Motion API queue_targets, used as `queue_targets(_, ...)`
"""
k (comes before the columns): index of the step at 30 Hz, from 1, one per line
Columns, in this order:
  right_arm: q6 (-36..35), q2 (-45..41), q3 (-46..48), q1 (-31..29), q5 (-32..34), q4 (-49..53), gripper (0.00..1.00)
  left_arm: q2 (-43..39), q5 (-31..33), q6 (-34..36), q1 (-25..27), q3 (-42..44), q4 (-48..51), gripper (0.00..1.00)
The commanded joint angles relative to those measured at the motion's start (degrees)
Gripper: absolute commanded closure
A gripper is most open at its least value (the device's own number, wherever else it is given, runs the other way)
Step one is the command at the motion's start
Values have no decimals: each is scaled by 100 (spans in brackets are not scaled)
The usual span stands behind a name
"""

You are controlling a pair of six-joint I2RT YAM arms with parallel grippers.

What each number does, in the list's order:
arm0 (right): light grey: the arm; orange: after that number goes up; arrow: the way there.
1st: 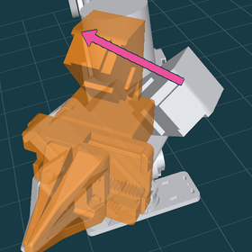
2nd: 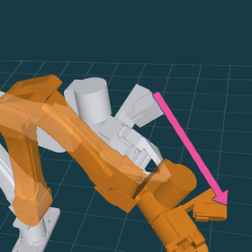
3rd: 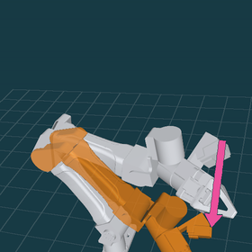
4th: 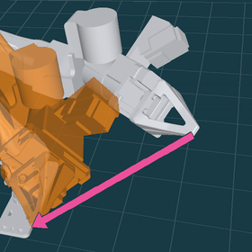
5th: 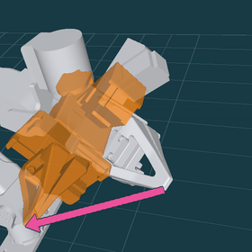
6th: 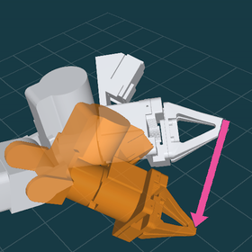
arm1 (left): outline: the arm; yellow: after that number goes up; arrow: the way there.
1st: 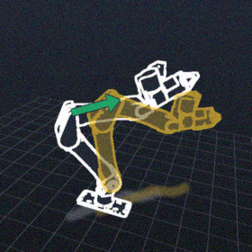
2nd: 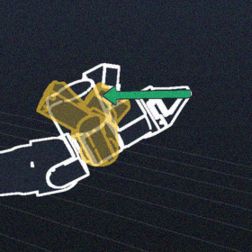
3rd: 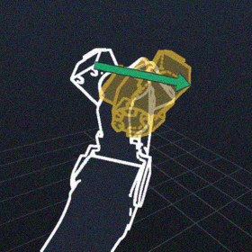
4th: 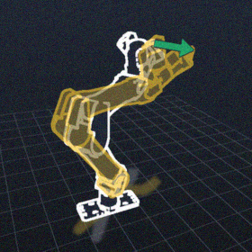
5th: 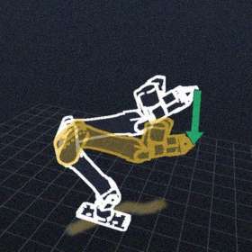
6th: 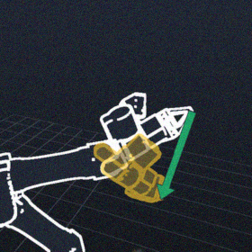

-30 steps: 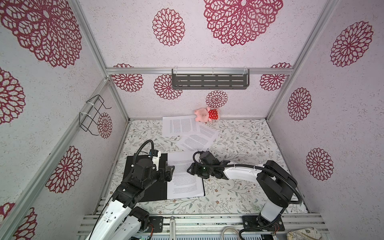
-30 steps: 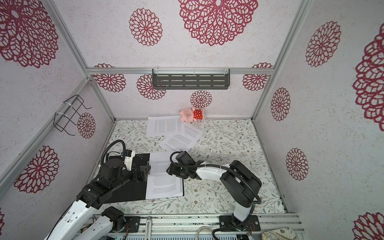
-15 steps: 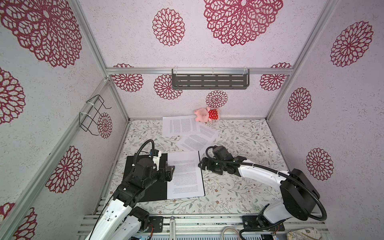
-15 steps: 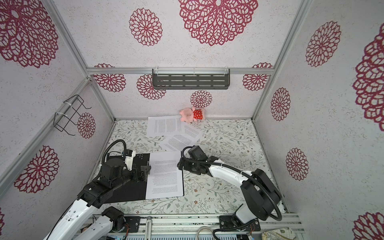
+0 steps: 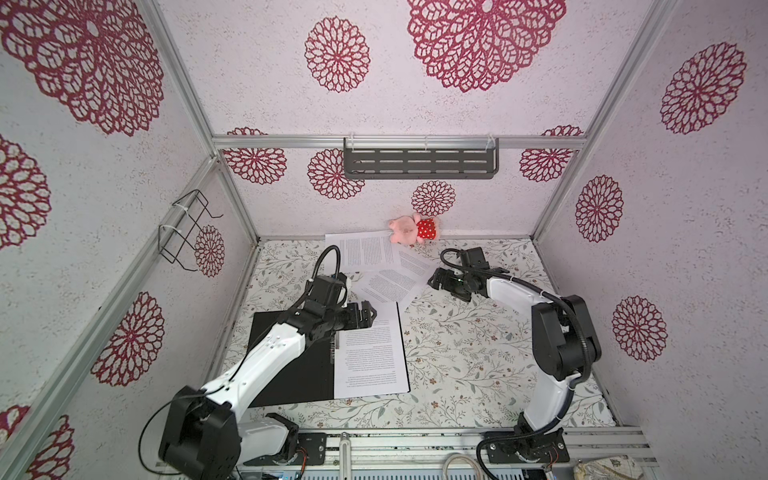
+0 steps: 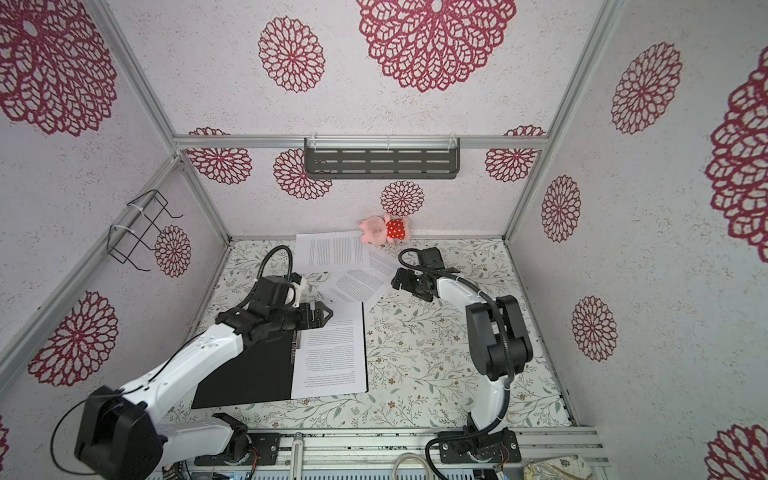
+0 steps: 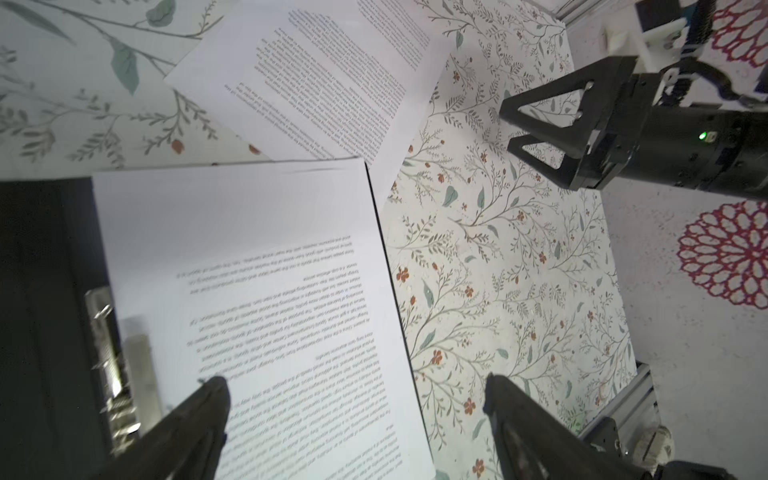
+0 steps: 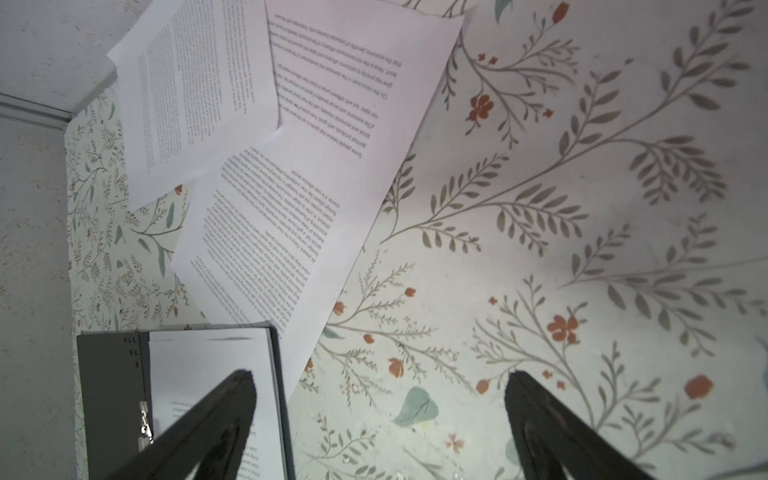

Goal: Put the files into the folder

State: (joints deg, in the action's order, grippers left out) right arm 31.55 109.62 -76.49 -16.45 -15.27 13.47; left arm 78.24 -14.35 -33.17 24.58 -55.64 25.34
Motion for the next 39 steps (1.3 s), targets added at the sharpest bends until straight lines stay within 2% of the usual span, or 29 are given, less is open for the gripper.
queue_targets(1, -287, 370, -444, 261, -349, -223, 3, 830, -327, -73, -48, -667, -440, 1)
queue_targets(4, -220, 790, -708, 444, -747, -460, 5, 1774, -470, -25, -99, -1440, -399, 1)
queue_targets(9, -118, 1243, -998, 567, -1049, -712, 5, 3009, -664, 102, -216, -2624, -61, 1)
queue_targets(15, 208, 1645, -1237, 619, -1331, -1021, 5, 4049, -755, 156, -389, -3343, -22, 1)
queue_targets(24, 650, 2250, -1766, 612, -1541, -1173, 7, 4866, -945, 306, -563, -3836, 164, 1)
queue_targets(39, 1261, 2483, -1710, 389, -1607, -1487, 9, 5208, -969, 398, -509, -3799, 353, 1)
